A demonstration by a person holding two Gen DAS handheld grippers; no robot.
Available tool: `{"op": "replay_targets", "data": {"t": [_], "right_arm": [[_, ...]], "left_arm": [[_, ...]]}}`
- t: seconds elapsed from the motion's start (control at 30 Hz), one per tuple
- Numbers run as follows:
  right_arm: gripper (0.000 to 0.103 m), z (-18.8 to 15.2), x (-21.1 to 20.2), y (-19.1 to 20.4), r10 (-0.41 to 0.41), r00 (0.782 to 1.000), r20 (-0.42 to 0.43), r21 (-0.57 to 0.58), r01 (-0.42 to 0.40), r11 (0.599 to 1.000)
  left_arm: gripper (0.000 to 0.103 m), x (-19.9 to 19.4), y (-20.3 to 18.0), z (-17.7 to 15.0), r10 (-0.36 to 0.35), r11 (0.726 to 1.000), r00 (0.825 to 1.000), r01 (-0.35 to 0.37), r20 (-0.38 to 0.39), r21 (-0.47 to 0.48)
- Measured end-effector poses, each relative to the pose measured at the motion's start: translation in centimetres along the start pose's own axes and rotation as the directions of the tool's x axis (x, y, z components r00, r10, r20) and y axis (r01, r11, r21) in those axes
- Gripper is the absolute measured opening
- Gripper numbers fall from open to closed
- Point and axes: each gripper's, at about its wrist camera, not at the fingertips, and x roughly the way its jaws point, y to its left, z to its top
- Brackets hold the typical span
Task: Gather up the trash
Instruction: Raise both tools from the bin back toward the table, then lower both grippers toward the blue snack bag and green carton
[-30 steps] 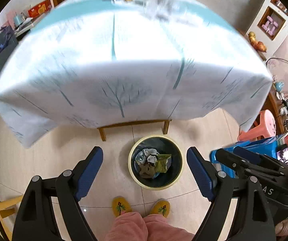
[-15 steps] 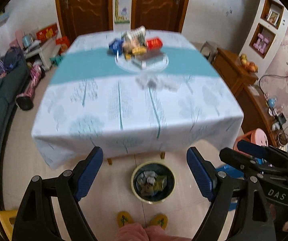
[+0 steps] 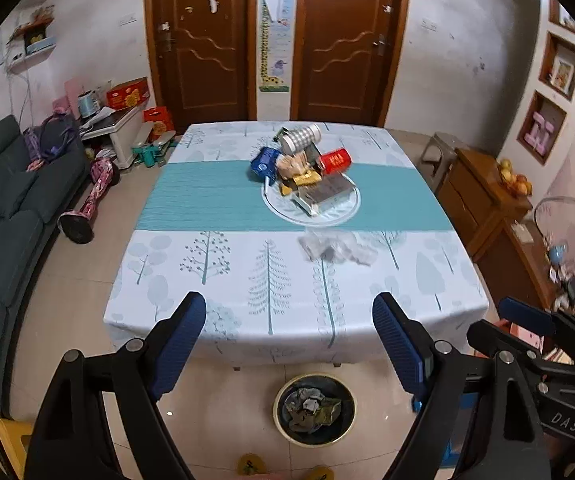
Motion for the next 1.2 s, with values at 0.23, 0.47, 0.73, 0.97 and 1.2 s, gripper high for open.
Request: {"op": "replay_targets", "data": {"t": [0.23,0.47,0.73,0.97,1.2], "right_arm": [[0.062,3.5,1.9,0.2,-0.013,1.000,0.011,-0.020,0.014,1.000],[0.061,8.9,6.3,-0.2,-0.002,1.000,0.014,0.033,0.002,0.999],[0.061,17.0,15.3,-0.6,-0.017,0.998,-0.058,0.169,0.027,0.985],[0.061,21.6,22.8,-0.3,-0.043,0.993,-0.109,0.218,0.066,0.974],[0.057,23.3,29.5,-1.0,-0.052,0.978,-0.200,0.249,0.102,0.963]], "left_arm": [[0.084,1.7,1.8,3.5,-0.002,1.000,1.000,0.002,-0.003,-0.013],[0.084,7.4,4.7,9.6,-0.043,0.999,0.999,0.043,-0.021,0.011],[0.084,17.0,8.5,19.0,-0.128,0.984,0.985,0.140,-0.112,0.108],[0.084,24.6,9.9,24.3,-0.165,0.958,0.967,0.204,-0.196,0.200],[0.084,31.1,11.1,25.8,-0.207,0.936,0.917,0.287,-0.340,0.204]]}}
